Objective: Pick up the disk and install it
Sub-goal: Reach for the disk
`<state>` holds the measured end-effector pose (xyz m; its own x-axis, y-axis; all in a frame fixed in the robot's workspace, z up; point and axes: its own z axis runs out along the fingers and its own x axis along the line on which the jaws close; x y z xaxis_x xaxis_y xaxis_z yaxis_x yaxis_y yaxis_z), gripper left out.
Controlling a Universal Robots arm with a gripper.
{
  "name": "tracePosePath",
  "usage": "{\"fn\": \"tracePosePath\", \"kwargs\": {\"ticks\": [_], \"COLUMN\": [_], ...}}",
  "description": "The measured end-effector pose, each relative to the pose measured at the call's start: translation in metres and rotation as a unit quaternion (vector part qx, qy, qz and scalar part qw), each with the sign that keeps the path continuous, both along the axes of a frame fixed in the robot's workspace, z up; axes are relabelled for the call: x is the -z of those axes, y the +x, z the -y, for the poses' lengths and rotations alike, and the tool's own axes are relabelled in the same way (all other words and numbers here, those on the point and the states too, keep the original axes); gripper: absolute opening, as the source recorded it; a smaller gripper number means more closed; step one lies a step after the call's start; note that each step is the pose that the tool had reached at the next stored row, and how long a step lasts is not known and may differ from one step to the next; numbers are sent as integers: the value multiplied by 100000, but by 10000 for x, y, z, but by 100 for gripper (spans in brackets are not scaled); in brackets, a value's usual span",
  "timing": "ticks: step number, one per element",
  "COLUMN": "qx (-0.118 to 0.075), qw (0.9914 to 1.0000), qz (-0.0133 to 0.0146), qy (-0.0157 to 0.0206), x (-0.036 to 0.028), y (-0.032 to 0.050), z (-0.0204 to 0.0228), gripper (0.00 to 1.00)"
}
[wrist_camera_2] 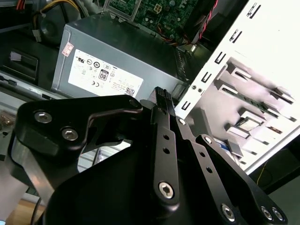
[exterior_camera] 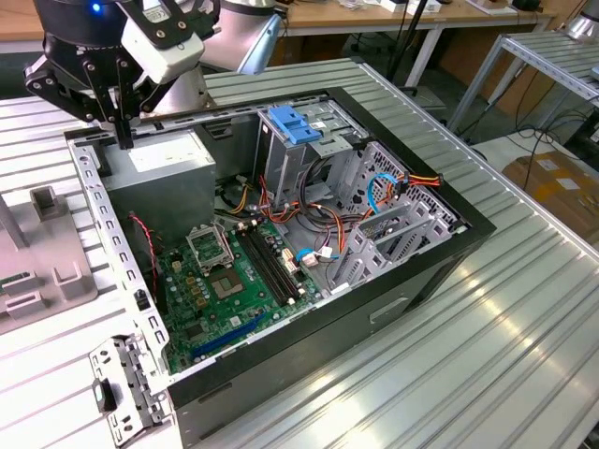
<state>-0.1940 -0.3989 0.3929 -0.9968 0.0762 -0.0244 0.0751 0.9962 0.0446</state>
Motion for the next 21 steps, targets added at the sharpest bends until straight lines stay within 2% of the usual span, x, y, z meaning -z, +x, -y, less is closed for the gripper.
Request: {"fn": "tracePosePath", "kwargs": {"ticks": [21], "qx": [1], "qw": [100000], "qz": [1], "qy": [1], "x": [2], "y": [-130], "z": [0], "gripper": [11]}}
